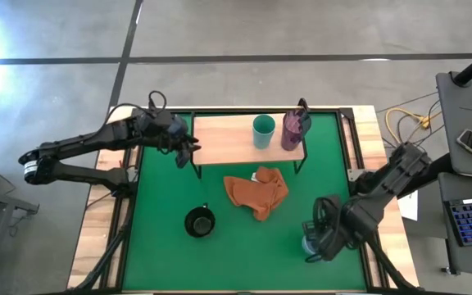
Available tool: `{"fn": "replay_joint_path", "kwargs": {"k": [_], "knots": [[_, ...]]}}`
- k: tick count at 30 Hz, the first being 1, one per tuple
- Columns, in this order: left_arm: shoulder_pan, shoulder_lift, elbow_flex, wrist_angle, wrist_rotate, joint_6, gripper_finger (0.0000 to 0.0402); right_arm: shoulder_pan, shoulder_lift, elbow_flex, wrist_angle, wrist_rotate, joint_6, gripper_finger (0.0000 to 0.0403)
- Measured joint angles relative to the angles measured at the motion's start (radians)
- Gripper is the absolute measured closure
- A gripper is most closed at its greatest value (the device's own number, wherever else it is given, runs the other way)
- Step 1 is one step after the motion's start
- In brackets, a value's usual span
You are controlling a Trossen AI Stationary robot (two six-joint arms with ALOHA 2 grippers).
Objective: Stack small to large cups/mugs on shelf
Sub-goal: Put the blue mug on the shelf
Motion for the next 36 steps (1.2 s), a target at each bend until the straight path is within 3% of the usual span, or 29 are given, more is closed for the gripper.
{"fn": "replay_joint_path", "kwargs": {"k": [8,17,25,36], "knots": [[0.000,0.001,0.003,0.081,0.033,-0.231,0.0283,-0.001,-0.005,-0.124,0.075,-0.009,-0.249,0.0271],[-0.002,0.001,0.003,0.132,0.059,-0.267,0.0283,-0.001,-0.023,-0.273,0.188,-0.025,-0.450,0.0278],[-0.002,0.001,0.003,0.131,0.058,-0.291,0.0283,-0.001,-0.025,-0.378,0.271,-0.004,-0.477,0.0277],[-0.002,0.007,0.001,0.131,0.054,-0.292,0.0283,-0.001,-0.032,-0.410,0.379,0.001,-0.539,0.0283]]}}
